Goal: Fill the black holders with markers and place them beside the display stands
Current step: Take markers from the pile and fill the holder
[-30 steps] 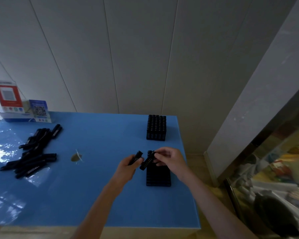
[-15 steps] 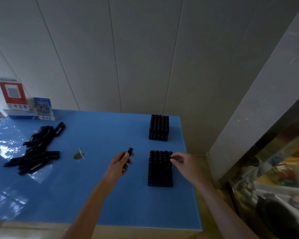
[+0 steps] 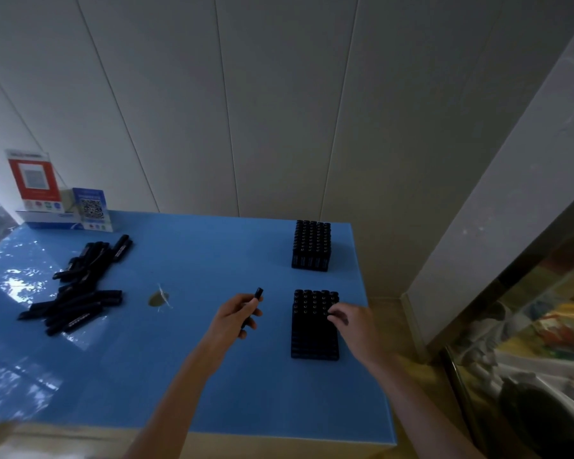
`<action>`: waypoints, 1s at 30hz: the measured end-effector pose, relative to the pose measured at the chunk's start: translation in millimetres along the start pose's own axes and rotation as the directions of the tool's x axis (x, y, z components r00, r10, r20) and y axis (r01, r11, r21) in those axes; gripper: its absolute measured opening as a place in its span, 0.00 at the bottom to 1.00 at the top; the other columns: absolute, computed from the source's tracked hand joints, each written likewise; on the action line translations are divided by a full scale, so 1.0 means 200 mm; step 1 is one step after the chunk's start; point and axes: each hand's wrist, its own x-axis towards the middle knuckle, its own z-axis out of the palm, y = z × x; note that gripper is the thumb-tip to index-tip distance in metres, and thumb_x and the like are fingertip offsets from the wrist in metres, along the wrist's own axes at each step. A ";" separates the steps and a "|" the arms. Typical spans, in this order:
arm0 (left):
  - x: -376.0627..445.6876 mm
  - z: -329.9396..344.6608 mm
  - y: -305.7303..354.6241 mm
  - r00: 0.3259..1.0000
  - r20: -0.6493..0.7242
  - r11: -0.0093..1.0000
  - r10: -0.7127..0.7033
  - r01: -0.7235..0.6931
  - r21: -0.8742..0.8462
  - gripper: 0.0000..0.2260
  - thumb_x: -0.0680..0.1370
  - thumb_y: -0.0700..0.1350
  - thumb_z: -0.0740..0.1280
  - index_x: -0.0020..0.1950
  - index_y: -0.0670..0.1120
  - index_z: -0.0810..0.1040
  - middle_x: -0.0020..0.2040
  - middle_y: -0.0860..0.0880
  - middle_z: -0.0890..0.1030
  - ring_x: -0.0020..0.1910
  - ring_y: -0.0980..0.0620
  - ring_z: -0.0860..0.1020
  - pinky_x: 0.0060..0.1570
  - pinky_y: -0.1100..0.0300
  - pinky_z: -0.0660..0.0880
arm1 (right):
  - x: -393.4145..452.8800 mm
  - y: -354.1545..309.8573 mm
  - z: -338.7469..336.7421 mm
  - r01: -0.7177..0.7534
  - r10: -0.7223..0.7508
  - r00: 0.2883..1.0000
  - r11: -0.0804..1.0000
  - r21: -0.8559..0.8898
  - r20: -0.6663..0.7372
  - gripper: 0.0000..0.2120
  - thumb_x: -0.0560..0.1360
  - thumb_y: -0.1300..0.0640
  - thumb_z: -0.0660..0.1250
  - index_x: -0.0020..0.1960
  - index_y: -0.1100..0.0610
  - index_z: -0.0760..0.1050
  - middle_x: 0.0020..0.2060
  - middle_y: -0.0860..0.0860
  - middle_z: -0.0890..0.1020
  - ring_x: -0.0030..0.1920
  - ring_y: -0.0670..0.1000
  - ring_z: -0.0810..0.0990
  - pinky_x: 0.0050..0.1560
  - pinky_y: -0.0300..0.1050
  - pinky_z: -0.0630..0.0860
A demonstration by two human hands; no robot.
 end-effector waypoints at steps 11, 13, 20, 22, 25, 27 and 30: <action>0.07 0.09 0.03 0.997 0.075 0.996 0.031 -0.037 0.075 0.08 0.80 0.38 0.67 0.58 0.43 0.80 0.51 0.41 0.83 0.48 0.49 0.83 0.44 0.58 0.79 | 0.04 -0.12 -0.12 -0.049 0.052 0.999 0.986 0.161 -0.012 0.06 0.77 0.60 0.70 0.53 0.53 0.83 0.44 0.43 0.84 0.44 0.40 0.81 0.47 0.31 0.77; 0.08 0.12 0.04 0.994 0.090 0.991 0.064 -0.074 0.113 0.07 0.79 0.37 0.69 0.56 0.43 0.81 0.49 0.41 0.82 0.48 0.48 0.82 0.45 0.60 0.80 | 0.07 -0.17 -0.15 -0.068 0.061 0.998 0.960 0.272 0.032 0.07 0.77 0.60 0.70 0.53 0.52 0.83 0.45 0.43 0.84 0.45 0.40 0.82 0.47 0.33 0.78; 0.09 0.22 0.05 0.989 0.083 0.975 0.124 -0.137 0.176 0.06 0.77 0.36 0.71 0.52 0.45 0.83 0.46 0.45 0.84 0.45 0.50 0.83 0.47 0.59 0.81 | 0.14 -0.29 -0.20 -0.162 0.048 0.974 0.834 0.528 0.222 0.10 0.74 0.54 0.74 0.54 0.52 0.82 0.46 0.49 0.85 0.46 0.47 0.85 0.50 0.44 0.82; 0.10 0.25 0.06 0.988 0.085 0.972 0.130 -0.144 0.188 0.06 0.77 0.36 0.72 0.51 0.45 0.83 0.45 0.48 0.84 0.45 0.51 0.83 0.47 0.57 0.82 | 0.14 -0.30 -0.20 -0.171 0.037 0.968 0.821 0.544 0.248 0.09 0.74 0.56 0.74 0.54 0.54 0.82 0.44 0.51 0.86 0.44 0.50 0.85 0.49 0.46 0.83; 0.10 0.28 0.06 0.985 0.124 0.969 0.120 -0.143 0.203 0.06 0.77 0.38 0.72 0.51 0.48 0.83 0.45 0.51 0.85 0.46 0.51 0.84 0.48 0.55 0.82 | 0.13 -0.31 -0.21 -0.172 0.009 0.959 0.812 0.558 0.284 0.11 0.74 0.60 0.74 0.56 0.55 0.82 0.45 0.52 0.86 0.44 0.51 0.86 0.49 0.46 0.83; 0.09 0.29 0.07 0.980 0.163 0.967 0.114 -0.147 0.207 0.06 0.79 0.39 0.70 0.52 0.48 0.82 0.45 0.51 0.85 0.45 0.53 0.84 0.48 0.56 0.82 | 0.13 -0.31 -0.22 -0.170 -0.006 0.956 0.802 0.572 0.293 0.12 0.74 0.62 0.73 0.56 0.55 0.81 0.46 0.51 0.86 0.44 0.52 0.86 0.49 0.44 0.83; 0.08 0.30 0.07 0.972 0.210 0.965 0.107 -0.153 0.214 0.07 0.81 0.39 0.66 0.54 0.48 0.82 0.44 0.51 0.85 0.42 0.57 0.82 0.45 0.61 0.80 | 0.12 -0.30 -0.24 -0.206 -0.012 0.945 0.754 0.624 0.327 0.13 0.74 0.65 0.73 0.58 0.56 0.81 0.47 0.54 0.85 0.46 0.56 0.86 0.50 0.48 0.83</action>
